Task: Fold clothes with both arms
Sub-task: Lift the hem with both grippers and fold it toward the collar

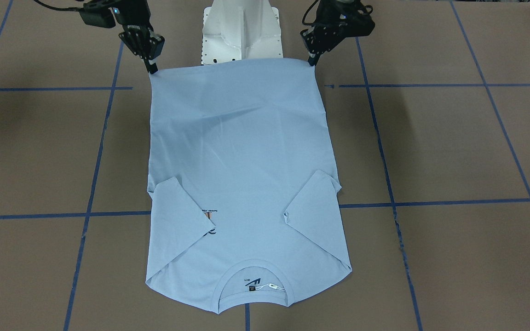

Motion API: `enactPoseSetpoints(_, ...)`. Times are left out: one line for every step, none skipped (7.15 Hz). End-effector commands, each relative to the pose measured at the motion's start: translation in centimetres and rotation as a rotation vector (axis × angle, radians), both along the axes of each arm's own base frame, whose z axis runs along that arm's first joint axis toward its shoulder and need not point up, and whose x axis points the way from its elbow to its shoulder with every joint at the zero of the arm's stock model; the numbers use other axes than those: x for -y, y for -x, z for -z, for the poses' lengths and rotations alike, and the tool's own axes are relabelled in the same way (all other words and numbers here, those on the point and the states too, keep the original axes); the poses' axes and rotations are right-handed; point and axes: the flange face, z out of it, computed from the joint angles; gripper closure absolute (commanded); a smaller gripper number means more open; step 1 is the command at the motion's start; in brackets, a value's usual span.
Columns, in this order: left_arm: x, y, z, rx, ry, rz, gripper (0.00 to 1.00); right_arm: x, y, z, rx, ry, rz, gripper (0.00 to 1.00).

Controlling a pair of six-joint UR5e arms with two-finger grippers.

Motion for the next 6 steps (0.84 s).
enactPoseSetpoints(8.3,1.2,-2.4,0.063,-0.112,0.048,1.0,13.9,-1.0,-1.6,-0.123,0.0,-0.001,1.0)
enactPoseSetpoints(12.4,-0.2,-4.2,0.048,-0.123,0.091,1.0,18.5,0.2,-1.9,-0.17,0.015,0.0,1.0)
enactPoseSetpoints(15.8,-1.2,-6.4,0.049,-0.132,0.121,1.0,22.3,1.9,-2.3,-0.177,0.026,-0.018,1.0)
enactPoseSetpoints(19.0,-0.7,-7.9,0.04,-0.142,0.163,1.0,24.9,3.8,-4.9,-0.167,0.017,-0.026,1.0)
enactPoseSetpoints(21.1,-0.9,-8.3,0.054,-0.154,0.175,1.0,27.6,5.3,-5.9,-0.172,0.03,-0.035,1.0)
enactPoseSetpoints(22.3,-1.3,-8.5,0.07,-0.153,0.181,1.0,28.3,6.0,-5.5,-0.168,0.042,-0.025,1.0)
